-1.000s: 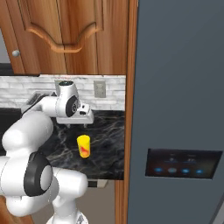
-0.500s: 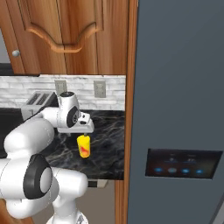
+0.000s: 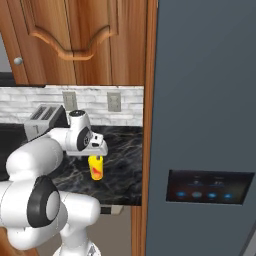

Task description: Place the pitcher and cup on the dining counter for serving.

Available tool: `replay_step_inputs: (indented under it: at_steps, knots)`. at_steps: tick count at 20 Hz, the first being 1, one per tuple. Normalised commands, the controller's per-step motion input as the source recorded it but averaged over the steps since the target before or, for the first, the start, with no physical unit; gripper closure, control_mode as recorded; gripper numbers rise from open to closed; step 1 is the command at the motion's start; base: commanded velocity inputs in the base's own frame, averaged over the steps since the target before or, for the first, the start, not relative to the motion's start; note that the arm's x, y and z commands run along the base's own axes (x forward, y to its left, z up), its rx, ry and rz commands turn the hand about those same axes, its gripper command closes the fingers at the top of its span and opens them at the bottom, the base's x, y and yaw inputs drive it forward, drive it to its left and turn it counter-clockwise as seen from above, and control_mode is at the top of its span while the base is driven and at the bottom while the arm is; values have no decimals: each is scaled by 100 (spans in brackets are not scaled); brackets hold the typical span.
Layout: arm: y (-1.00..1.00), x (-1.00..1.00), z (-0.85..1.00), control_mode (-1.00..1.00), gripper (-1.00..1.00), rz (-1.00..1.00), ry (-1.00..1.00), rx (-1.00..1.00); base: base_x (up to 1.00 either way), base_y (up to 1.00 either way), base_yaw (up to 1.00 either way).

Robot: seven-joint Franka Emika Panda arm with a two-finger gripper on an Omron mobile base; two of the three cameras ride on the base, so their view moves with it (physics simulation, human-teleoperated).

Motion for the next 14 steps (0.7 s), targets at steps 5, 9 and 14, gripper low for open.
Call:
replay_step_inputs:
  at_steps: [5, 9, 14]
  knots:
    - [0, 0, -7, -100, -100, 0, 0, 0, 0, 0, 0]
    - [0, 0, -7, -100, -100, 0, 2, 0, 0, 0, 0]
    - [0, 0, -7, -100, -100, 0, 4, 0, 0, 0, 0]
